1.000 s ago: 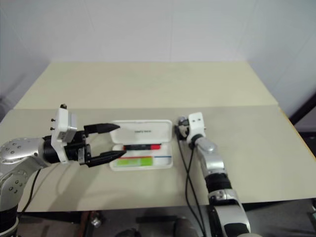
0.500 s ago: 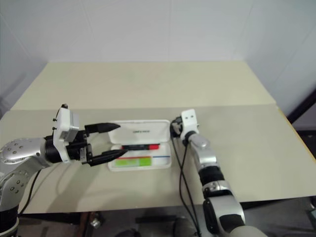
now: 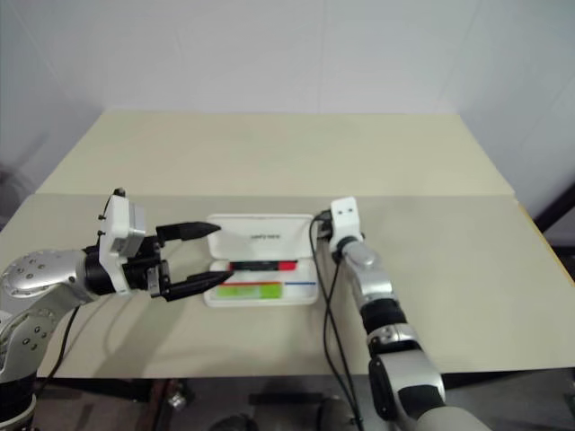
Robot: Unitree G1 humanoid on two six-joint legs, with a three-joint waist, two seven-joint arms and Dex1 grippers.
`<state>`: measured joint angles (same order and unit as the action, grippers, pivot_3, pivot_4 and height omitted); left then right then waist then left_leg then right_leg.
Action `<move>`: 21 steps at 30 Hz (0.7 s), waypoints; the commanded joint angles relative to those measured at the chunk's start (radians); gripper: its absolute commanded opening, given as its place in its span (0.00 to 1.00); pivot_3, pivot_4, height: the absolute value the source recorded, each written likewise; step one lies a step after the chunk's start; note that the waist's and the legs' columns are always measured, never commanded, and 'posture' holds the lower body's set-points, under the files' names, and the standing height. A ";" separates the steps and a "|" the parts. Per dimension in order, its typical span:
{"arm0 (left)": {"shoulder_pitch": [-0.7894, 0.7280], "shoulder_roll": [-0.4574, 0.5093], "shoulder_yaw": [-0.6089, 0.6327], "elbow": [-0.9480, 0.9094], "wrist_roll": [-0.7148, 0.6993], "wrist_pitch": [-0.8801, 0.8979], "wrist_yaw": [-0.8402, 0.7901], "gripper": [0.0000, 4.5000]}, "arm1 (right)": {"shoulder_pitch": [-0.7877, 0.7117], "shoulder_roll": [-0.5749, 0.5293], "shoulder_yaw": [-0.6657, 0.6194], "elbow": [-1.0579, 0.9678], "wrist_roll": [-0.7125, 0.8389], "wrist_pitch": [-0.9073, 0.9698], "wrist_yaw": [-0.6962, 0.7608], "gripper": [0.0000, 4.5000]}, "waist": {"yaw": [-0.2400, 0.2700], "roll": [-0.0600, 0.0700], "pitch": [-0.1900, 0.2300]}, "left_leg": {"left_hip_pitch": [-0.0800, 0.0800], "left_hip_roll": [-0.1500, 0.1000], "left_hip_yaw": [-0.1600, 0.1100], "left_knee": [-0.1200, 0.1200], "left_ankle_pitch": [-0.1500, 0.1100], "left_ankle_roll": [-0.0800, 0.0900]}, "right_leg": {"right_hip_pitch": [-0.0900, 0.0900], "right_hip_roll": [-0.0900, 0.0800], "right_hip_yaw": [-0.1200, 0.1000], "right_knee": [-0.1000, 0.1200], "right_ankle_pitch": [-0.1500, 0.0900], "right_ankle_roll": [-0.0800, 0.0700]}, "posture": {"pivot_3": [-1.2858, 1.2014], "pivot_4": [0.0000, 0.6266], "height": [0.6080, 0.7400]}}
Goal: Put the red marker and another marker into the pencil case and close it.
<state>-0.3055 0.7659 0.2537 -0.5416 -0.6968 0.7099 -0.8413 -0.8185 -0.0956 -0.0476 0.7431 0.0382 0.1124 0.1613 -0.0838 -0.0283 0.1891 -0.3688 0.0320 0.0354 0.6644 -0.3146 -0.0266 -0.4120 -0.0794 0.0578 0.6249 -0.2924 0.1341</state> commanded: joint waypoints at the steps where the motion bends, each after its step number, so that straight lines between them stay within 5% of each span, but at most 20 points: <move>1: -0.021 0.018 0.001 -0.009 -0.002 -0.025 0.000 1.00 | -0.013 -0.041 -0.024 0.055 -0.014 -0.009 -0.043 0.08 | 0.001 0.000 0.000 | 0.000 0.000 0.000 0.000 0.000 0.000 | 0.000 0.000 0.000 0.000 0.000 0.000 | 0.52 0.24 1.00; 21: -0.029 0.026 -0.014 0.014 0.006 -0.053 -0.008 1.00 | -0.069 -0.153 -0.034 0.230 -0.022 -0.110 -0.098 0.08 | 0.029 0.000 0.000 | -0.002 -0.001 0.000 -0.001 0.000 0.001 | 0.001 -0.001 -0.002 -0.005 0.000 -0.001 | 0.52 0.24 1.00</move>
<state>-0.3128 0.7794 0.2333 -0.5294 -0.6923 0.6773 -0.8440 -0.8961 -0.2069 -0.0482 0.9428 0.0240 -0.0030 0.0976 -0.0545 -0.0283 0.1891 -0.3708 0.0313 0.0359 0.6637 -0.3147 -0.0258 -0.4105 -0.0802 0.0557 0.6200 -0.2920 0.1333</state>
